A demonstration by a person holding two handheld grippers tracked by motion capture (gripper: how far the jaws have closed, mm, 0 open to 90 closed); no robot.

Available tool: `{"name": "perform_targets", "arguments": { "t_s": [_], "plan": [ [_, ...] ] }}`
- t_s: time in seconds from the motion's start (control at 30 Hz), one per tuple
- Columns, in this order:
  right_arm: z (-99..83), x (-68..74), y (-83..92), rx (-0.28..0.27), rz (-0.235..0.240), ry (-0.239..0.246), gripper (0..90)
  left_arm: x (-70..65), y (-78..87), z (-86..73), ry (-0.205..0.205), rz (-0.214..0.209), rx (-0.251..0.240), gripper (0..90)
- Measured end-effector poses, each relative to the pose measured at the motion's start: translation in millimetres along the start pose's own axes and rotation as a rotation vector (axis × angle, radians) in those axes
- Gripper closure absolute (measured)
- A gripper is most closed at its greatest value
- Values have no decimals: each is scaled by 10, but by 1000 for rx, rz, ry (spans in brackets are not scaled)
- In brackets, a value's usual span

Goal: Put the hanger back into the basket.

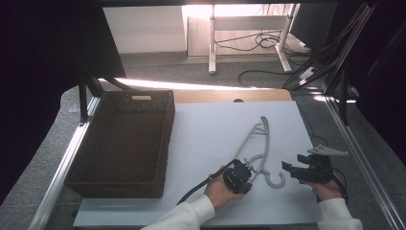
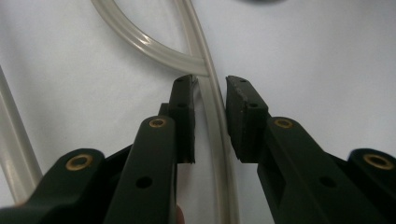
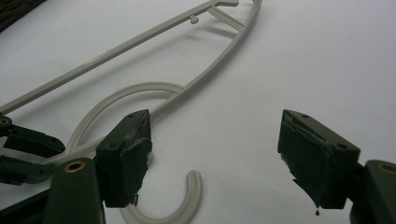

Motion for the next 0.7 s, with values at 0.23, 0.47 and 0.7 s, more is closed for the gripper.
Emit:
{"name": "perform_targets", "arguments": {
  "t_s": [0.23, 0.47, 0.7],
  "plan": [
    [1, -2, 7, -1, -3, -2, 263, 2, 2, 10, 25, -2, 13, 770],
    [7, -20, 19, -4, -10, -4, 263, 19, 5, 25, 80, -31, 27, 787],
    [14, -34, 32, -7, -14, -11, 263, 38, 4, 30, 102, -51, 21, 818]
  ]
}}
Point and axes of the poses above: each handheld gripper's, and its own axes: y roughly backward along the jaws, z roughly out of its top, x roughly to its left, the point moved 10 cm from there along -y, roughly forward along the jaws, and after that the axes turned 3 degrees about -z, right-handed, at the moved point
